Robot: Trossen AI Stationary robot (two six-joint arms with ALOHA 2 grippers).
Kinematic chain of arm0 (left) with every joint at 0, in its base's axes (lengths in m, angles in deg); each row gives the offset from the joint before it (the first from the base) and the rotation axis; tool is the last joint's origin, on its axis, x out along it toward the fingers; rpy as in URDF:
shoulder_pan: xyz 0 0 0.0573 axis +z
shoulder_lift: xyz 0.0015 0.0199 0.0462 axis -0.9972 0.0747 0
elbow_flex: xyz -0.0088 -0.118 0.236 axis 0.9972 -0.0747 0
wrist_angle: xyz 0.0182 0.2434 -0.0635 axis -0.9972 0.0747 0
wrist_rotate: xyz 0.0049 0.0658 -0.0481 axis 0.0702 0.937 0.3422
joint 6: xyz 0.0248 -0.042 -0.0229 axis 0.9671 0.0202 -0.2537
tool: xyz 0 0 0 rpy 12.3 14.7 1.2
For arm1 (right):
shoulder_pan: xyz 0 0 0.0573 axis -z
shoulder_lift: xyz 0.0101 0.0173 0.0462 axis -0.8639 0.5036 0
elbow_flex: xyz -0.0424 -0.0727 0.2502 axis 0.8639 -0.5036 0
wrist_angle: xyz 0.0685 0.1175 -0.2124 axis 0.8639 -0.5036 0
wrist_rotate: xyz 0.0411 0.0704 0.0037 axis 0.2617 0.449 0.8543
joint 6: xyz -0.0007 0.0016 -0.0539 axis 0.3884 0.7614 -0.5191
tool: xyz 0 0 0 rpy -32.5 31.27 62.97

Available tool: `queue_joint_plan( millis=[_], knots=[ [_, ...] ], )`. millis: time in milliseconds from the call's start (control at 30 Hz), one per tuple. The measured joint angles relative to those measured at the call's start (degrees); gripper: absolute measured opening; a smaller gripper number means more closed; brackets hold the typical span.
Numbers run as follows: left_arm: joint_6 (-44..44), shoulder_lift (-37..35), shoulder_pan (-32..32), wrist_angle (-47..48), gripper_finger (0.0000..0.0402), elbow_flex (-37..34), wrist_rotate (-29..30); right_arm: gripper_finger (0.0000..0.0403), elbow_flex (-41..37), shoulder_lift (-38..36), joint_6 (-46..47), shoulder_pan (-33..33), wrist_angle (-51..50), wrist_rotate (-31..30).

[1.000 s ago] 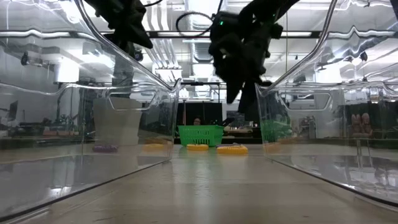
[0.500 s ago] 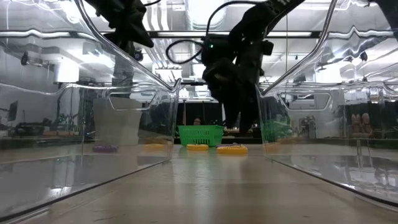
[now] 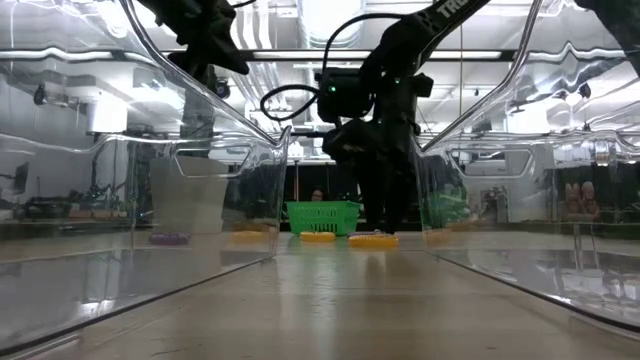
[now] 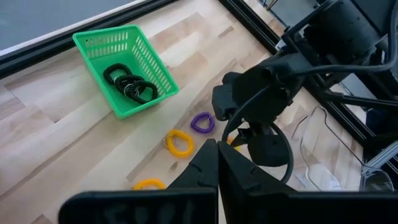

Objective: Sort spring keychains
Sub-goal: Put the bottom yellow spring keychain into the right transparent bin

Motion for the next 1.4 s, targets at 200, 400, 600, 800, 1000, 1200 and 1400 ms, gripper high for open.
queue_joint_plan(
  millis=[200,400,600,800,1000,1200,1400],
  knots=[
    [0.0,0.02,0.0,-0.1,0.0,0.0,0.02,0.0125,-0.11,0.5,-0.81,-0.04,-0.02,0.19],
    [0.0,0.02,0.0,-0.1,0.0,0.0,0.02,0.011,-0.12,0.5,-1.25,0.02,0.05,0.12],
    [0.0,0.02,0.0,-0.13,0.0,0.0,0.03,0.0091,-0.36,0.88,-0.98,0.12,0.35,0.3],
    [0.0,0.02,0.0,-0.17,0.0,0.0,0.04,0.0062,0.44,2.81,-1.72,0.19,-1.01,1.04],
    [-0.1,0.02,0.0,-0.54,0.0,0.0,0.07,0.0018,1.88,1.9,-2.3,0.07,-2.16,0.36],
    [-0.07,0.02,0.0,-0.51,0.0,0.0,0.07,0.0013,7.56,1.41,-3.68,0.07,-7.02,0.39],
    [0.01,0.02,0.0,-0.52,0.0,0.0,0.07,0.0011,14.72,0.69,-6.56,-0.49,-17.66,0.8]
  ],
)
